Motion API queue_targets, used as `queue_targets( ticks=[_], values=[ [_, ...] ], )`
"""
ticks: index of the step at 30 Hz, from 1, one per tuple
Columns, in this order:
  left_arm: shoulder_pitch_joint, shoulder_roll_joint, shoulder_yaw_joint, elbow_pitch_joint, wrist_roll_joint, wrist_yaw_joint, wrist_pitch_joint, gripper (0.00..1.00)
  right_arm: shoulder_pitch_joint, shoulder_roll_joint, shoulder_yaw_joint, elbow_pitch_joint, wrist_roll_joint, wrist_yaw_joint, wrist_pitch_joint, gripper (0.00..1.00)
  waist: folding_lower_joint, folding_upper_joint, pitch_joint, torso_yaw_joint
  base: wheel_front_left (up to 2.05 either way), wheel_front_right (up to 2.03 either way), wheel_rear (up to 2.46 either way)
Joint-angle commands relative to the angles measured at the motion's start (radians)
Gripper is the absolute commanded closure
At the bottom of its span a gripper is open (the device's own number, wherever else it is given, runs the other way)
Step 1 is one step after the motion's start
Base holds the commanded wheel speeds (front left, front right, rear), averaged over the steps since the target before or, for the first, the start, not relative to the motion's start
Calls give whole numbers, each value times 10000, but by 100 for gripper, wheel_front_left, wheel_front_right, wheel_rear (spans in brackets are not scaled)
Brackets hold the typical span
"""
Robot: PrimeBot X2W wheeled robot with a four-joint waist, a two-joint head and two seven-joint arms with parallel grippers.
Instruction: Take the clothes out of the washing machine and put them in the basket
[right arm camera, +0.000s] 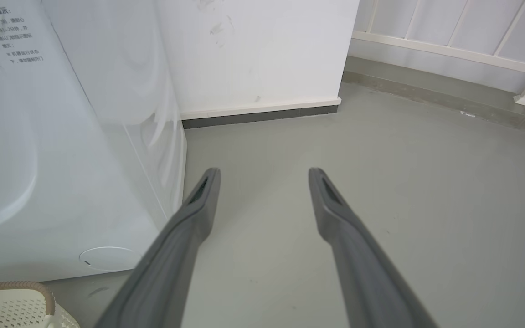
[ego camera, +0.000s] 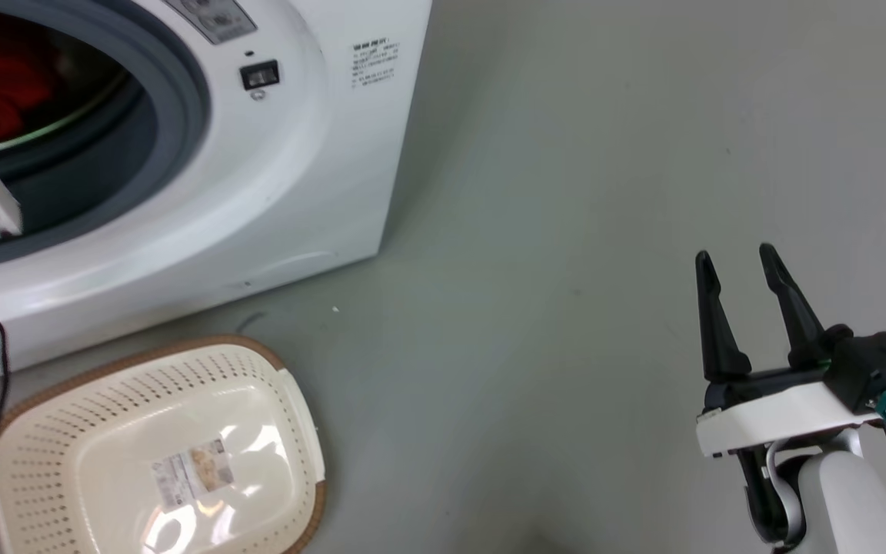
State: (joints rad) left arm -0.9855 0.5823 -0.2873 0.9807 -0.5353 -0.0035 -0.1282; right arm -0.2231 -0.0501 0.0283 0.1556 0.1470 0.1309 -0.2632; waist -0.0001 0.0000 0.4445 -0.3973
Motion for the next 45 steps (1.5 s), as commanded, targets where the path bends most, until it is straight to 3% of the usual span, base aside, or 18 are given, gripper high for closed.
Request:
queue_targets(
  ticks=[1,8,13,14,15,23,25,35,45],
  values=[
    [250,-150,40,8,-28,68,-392,100,174,-3,-44,9,-19,-3,-22,0,1,0,-602,309,0,0,0],
    [1560,-1007,315,-731,-54,422,-1364,100,692,-2,-194,150,-497,-3,-21,0,1,0,-1823,919,0,0,0],
    [2967,-1502,1072,-2999,358,847,-1375,100,996,-3,-483,131,-793,-3,-21,0,1,0,-2427,1419,0,0,0],
    [3860,-1784,1550,-4306,636,1023,-1371,100,1181,-2,-645,104,-861,-3,-22,0,1,0,-2723,1716,0,0,0],
    [4179,-1906,1648,-4718,744,1083,-1371,100,1265,-2,-661,112,-889,-5,-20,0,1,0,-2814,1791,0,0,0],
    [6452,-2519,1970,-6806,1383,1271,-1373,100,1697,1,-748,-17,-1060,-3,221,0,1,0,-3363,2250,0,0,0],
    [7752,-2843,1836,-7582,1637,1368,-1372,100,1897,-2,-702,-123,-1092,-3,344,0,1,0,-3525,2433,0,0,0],
    [10031,-3813,1392,-7550,1371,1311,-1373,100,1982,1,-775,-590,-1174,-3,617,0,1,0,-3324,2838,0,0,0],
    [8373,-4087,1885,-5996,1567,506,-1374,100,1074,0,-486,-985,-982,-3,552,0,1,0,-1181,2179,0,0,0]
  ],
)
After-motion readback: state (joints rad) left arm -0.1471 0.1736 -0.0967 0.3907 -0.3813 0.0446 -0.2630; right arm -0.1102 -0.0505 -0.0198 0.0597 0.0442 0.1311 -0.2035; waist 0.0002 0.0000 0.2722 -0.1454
